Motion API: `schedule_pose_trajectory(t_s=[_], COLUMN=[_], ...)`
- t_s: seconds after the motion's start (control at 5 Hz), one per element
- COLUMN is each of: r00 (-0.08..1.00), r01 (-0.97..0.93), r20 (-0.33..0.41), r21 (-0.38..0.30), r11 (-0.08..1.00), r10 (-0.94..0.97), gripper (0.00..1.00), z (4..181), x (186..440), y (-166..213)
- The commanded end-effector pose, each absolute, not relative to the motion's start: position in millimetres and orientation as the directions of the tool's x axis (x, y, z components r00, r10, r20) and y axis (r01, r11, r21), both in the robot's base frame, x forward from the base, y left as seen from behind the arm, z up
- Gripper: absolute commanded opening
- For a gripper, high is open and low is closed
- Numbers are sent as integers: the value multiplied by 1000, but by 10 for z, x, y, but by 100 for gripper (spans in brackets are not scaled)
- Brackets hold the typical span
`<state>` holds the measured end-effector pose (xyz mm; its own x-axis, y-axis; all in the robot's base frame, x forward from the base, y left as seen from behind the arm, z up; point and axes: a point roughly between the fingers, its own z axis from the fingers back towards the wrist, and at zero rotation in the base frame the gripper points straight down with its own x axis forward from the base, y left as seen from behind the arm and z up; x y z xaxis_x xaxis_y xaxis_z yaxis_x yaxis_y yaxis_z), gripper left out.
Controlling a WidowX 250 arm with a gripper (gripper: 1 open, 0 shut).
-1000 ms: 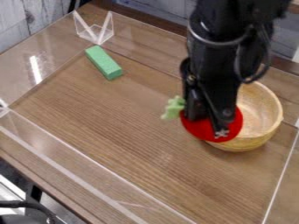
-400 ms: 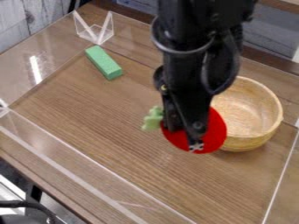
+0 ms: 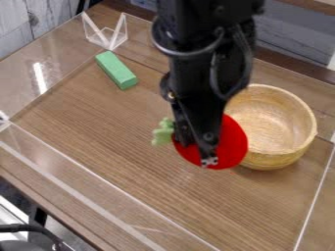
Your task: Move the red object to the left side of the table
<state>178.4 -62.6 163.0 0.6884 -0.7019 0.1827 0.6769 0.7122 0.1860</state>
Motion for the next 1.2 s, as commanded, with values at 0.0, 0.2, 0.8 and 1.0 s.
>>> schedule_pose_trajectory(t_s=[0.0,0.2,0.8,1.0], r00=[694,703,769,812], r01=[667,655,568,510], r20=[205,216,224,212], r21=[179,171,189,195], r11=[723,736,801,837], r10=[-691,-677,-598,-544], gripper=[0,0,0,0], z=[1668,1704,1887,1887], x=[1786,1780,1791,1792], y=[-587,-554,-1,401])
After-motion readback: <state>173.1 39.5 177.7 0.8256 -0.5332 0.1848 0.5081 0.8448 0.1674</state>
